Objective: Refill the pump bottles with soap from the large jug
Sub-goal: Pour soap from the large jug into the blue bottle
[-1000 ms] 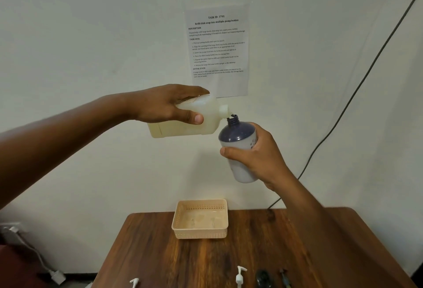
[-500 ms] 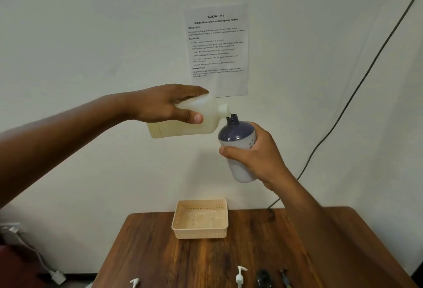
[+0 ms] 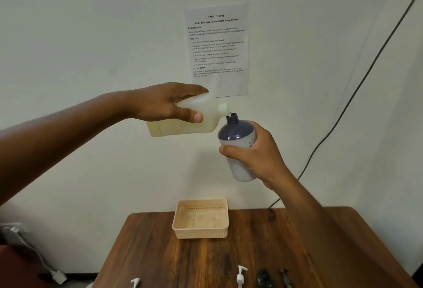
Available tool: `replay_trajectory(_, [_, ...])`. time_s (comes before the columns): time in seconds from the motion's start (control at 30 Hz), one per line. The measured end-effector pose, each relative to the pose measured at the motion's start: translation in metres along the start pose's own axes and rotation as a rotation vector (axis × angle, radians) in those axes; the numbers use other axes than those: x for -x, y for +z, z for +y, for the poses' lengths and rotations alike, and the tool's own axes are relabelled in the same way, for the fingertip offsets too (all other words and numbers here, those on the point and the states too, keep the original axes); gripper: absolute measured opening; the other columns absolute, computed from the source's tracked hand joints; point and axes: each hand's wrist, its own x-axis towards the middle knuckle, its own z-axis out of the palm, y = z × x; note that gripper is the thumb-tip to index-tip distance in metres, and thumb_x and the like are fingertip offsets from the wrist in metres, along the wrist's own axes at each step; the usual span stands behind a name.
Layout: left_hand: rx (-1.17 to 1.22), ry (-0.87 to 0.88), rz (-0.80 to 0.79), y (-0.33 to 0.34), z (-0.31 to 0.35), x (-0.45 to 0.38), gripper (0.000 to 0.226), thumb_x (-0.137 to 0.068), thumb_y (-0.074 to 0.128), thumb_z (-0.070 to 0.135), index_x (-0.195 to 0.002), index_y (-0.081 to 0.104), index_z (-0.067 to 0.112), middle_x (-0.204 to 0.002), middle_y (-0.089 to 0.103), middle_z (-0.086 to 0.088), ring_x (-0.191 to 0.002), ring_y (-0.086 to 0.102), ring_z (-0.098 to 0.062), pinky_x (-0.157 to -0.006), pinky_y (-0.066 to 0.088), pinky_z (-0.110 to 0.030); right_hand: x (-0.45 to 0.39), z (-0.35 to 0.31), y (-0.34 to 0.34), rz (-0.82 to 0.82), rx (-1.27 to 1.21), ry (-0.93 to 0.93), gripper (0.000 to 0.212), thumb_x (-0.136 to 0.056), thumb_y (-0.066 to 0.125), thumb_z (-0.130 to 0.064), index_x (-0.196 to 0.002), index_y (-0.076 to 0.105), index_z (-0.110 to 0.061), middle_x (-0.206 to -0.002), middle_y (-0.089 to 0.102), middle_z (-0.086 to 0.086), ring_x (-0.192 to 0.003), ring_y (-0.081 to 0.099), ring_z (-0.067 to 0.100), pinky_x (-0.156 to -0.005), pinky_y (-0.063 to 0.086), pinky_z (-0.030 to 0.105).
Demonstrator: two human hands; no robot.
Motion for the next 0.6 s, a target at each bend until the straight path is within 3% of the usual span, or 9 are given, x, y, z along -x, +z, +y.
replay_trajectory(0.6, [-0.018, 0.001, -0.013, -0.0018, 0.0011, 0.0012, 0.072, -0.077, 0.058, 0.077, -0.14, 0.051, 0.043, -0.12, 0.064, 0.021, -0.108, 0.062, -0.003, -0.08, 0.048, -0.019, 0.0016, -0.0011, 0.0024, 0.007, 0.011, 0.002, 0.061, -0.068, 0.09, -0.034, -0.118, 0.057, -0.035, -0.105, 0.065, -0.015, -0.092, 0.065, 0.009, -0.071, 0.057, 0.026])
